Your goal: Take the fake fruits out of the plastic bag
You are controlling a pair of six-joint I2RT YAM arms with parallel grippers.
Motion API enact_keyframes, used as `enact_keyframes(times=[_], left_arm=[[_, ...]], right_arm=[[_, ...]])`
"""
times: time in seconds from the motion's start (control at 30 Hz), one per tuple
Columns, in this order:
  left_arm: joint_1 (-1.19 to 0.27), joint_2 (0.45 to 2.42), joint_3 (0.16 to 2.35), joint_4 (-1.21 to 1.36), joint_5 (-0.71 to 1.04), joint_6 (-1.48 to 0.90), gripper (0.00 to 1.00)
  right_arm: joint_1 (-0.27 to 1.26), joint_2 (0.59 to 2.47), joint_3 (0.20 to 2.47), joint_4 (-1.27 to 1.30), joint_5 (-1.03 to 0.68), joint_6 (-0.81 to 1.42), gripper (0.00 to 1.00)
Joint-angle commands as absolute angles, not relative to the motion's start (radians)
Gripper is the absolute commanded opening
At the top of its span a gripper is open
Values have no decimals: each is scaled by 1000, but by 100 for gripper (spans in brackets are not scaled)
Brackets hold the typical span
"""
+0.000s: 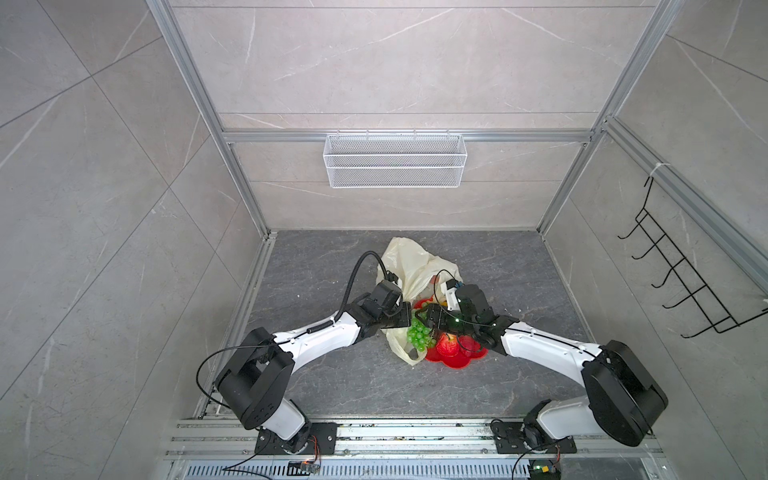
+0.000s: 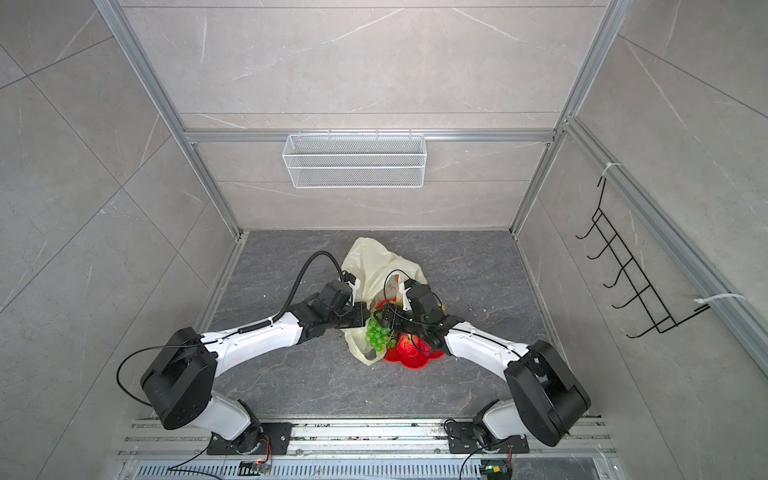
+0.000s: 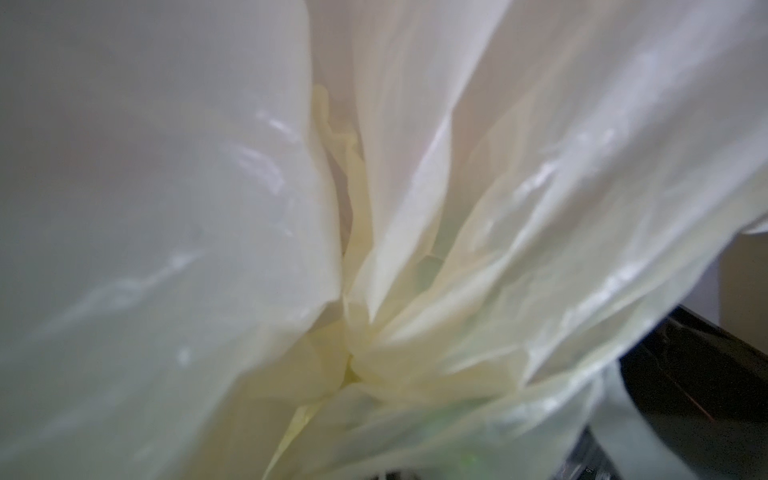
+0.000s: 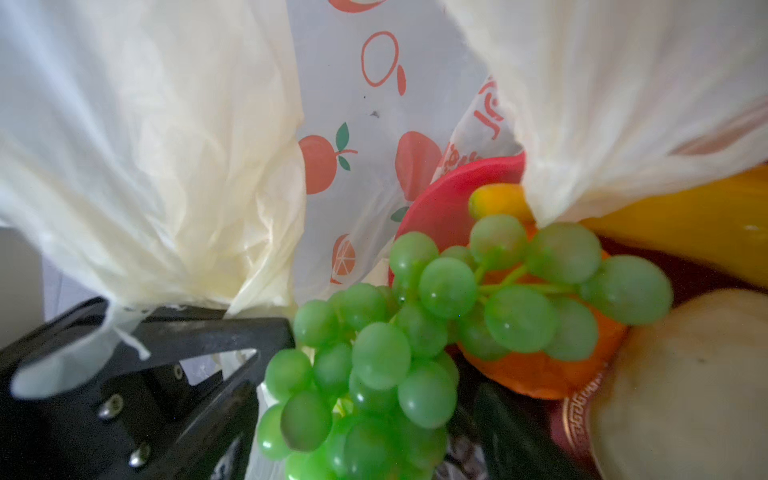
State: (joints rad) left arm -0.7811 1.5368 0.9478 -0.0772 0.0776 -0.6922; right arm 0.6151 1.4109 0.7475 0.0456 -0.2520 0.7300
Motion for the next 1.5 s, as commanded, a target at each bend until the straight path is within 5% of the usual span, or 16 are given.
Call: enact_keyframes(times=[0.0,0.53,0.7,0.97,1.47], left_arm=[[-786,1499,939,-56,51,-697,5],[-786,1480,907,-29,57,-718,5],[-786,1472,903,-35,47,-714,5],[-784,1450,892,-79,-6,-699,5],[-783,1421,883,-181,-115,-675,6]], right_arm=[[670,1376,808,-171,-124,650,85],[797,1487,915,-264,-1,649,87],[798,1480,927,-291,53,651,71],[797,1450,930,-322,121,637,29],[796,1392,953,-377,193,620,16]])
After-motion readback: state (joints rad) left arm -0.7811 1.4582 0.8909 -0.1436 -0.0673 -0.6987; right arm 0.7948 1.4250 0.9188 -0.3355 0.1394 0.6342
